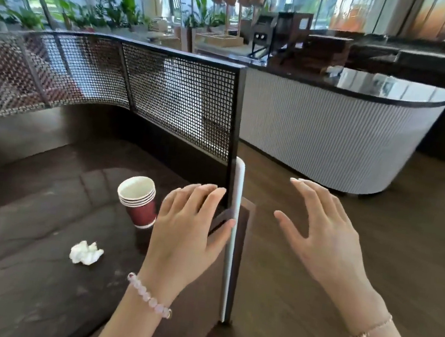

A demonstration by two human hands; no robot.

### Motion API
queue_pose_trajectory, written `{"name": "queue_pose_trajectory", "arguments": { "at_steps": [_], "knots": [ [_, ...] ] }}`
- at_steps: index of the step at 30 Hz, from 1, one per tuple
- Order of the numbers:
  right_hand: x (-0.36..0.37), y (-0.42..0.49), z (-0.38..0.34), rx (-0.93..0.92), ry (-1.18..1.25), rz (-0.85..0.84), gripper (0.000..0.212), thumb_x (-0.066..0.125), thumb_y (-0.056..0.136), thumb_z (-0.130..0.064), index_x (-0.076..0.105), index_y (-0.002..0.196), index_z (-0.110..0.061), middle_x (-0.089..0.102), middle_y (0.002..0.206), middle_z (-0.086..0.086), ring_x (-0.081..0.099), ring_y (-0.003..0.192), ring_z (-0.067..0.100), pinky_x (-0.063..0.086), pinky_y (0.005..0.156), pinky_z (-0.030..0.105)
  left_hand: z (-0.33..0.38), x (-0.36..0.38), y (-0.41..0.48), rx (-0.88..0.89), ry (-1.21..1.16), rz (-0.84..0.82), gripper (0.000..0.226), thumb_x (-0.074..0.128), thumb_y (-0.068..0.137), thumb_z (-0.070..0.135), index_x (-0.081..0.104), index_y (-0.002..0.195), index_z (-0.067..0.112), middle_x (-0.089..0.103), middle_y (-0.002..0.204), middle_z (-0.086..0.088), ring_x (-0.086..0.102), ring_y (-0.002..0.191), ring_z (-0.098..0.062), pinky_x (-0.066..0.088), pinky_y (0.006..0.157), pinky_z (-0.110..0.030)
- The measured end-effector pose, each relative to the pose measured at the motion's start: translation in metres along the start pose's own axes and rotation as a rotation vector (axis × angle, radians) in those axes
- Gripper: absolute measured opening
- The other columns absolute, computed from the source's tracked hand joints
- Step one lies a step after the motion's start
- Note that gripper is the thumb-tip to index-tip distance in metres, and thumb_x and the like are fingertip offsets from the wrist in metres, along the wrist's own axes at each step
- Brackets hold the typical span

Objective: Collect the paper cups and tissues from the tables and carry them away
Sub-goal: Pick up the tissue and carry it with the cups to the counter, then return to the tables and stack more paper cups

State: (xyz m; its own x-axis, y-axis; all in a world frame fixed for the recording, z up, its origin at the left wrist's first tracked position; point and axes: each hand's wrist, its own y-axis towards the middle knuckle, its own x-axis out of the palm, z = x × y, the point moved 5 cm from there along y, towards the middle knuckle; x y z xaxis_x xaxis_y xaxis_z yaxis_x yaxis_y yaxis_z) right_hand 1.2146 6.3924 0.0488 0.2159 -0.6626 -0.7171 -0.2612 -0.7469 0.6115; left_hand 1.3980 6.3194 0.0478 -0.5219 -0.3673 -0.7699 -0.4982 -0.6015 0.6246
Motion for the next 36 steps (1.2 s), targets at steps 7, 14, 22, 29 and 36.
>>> {"name": "queue_pose_trajectory", "arguments": {
  "at_steps": [7,14,22,29,36],
  "knots": [
    [-0.034,0.004,0.072,0.092,-0.064,0.060,0.057,0.047,0.086,-0.051,0.050,0.133,-0.019,0.054,0.131,-0.005,0.043,0.121,0.012,0.045,0.090,0.034,0.064,0.044,0.049,0.124,-0.064,0.023,0.045,0.045,0.088,0.044,0.062,0.115,0.012,0.064,0.114,-0.001,0.059,0.108,-0.023,0.045,0.096,-0.041],
    [-0.062,0.031,0.159,0.110,-0.147,0.082,0.056,0.042,0.089,-0.053,0.053,0.131,-0.018,0.056,0.128,-0.005,0.041,0.119,0.008,0.037,0.090,0.024,0.139,0.106,0.112,0.178,-0.111,0.033,0.045,0.046,0.088,0.044,0.063,0.115,0.013,0.064,0.113,0.000,0.059,0.107,-0.023,0.046,0.096,-0.040],
    [-0.082,0.053,0.256,0.147,-0.175,0.073,0.052,0.047,0.089,-0.050,0.054,0.129,-0.019,0.057,0.127,-0.005,0.044,0.118,0.010,0.040,0.088,0.026,0.200,0.169,0.165,0.182,-0.121,0.032,0.045,0.045,0.088,0.045,0.063,0.114,0.013,0.064,0.113,0.001,0.059,0.107,-0.022,0.044,0.096,-0.040],
    [-0.074,0.079,0.318,0.181,-0.159,0.049,0.054,0.043,0.087,-0.051,0.055,0.129,-0.018,0.057,0.127,-0.006,0.049,0.118,0.014,0.044,0.088,0.029,0.225,0.213,0.208,0.182,-0.120,-0.006,0.046,0.042,0.088,0.046,0.062,0.114,0.014,0.064,0.113,0.001,0.059,0.108,-0.022,0.044,0.097,-0.040],
    [-0.039,0.141,0.377,0.179,-0.153,0.039,0.053,0.047,0.087,-0.050,0.054,0.130,-0.020,0.056,0.129,-0.007,0.045,0.120,0.010,0.044,0.088,0.029,0.215,0.281,0.274,0.143,-0.111,-0.018,0.047,0.041,0.087,0.047,0.063,0.113,0.014,0.065,0.111,0.002,0.060,0.107,-0.022,0.045,0.096,-0.040]
  ]
}}
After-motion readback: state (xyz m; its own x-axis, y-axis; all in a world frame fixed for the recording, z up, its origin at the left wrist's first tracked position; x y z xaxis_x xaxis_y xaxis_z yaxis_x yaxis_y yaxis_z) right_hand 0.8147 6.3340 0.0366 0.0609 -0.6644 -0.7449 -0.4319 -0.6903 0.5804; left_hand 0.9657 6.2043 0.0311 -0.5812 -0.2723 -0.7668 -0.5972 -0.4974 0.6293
